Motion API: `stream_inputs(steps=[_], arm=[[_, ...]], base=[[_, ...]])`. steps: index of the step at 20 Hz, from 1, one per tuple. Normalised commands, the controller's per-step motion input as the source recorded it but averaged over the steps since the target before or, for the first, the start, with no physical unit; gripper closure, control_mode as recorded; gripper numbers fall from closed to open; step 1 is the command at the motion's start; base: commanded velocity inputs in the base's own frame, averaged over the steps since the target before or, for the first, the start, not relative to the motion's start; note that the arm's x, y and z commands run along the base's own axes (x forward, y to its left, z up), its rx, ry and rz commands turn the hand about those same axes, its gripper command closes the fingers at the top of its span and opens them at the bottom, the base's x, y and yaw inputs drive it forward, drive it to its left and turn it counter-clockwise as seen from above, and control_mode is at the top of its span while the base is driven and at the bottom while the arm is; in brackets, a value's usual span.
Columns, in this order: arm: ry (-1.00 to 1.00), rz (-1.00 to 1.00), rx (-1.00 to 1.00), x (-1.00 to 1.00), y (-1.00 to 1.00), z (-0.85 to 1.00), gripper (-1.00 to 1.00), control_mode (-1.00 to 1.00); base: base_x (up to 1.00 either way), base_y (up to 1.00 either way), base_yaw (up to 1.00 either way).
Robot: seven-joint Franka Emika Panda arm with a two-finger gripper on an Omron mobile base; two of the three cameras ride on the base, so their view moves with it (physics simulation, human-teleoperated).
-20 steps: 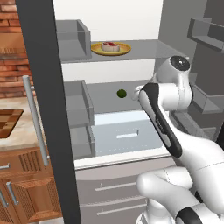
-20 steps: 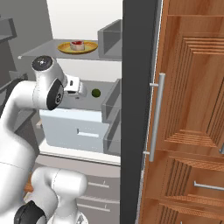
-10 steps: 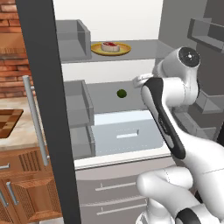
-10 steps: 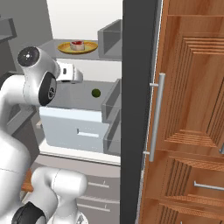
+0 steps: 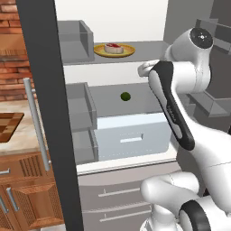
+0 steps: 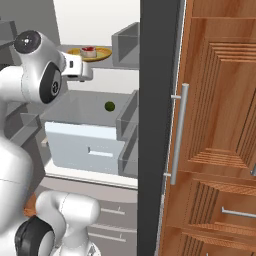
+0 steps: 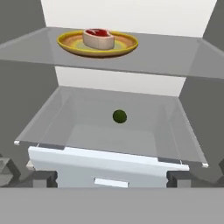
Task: Retrieve the steak from the fridge and place it on the cutting board.
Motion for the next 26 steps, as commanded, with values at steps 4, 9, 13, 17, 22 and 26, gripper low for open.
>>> stream_inputs(steps=[4, 9, 13, 17, 22, 26], arm=[[-0.02, 0.00, 0.06, -0.02, 0.00, 0.24, -1.00, -1.00], [-0.11, 0.01, 0.01, -0.01, 0.00, 0.27, -1.00, -1.00], [-0.04, 0.03, 0.00, 0.14, 0.00, 0.20, -1.00, -1.00], [0.00, 0.05, 0.00, 0.27, 0.00, 0.06, -1.00, -1.00], [0.01, 0.04, 0.00, 0.38, 0.00, 0.00, -1.00, -1.00], [0.00, 0.00, 0.00, 0.53, 0.00, 0.00, -1.00, -1.00]], base=[[0.00, 0.00, 0.00], [0.00, 0.00, 0.00], [0.00, 0.00, 0.00], [0.00, 0.00, 0.00], [0.00, 0.00, 0.00], [0.00, 0.00, 0.00]])
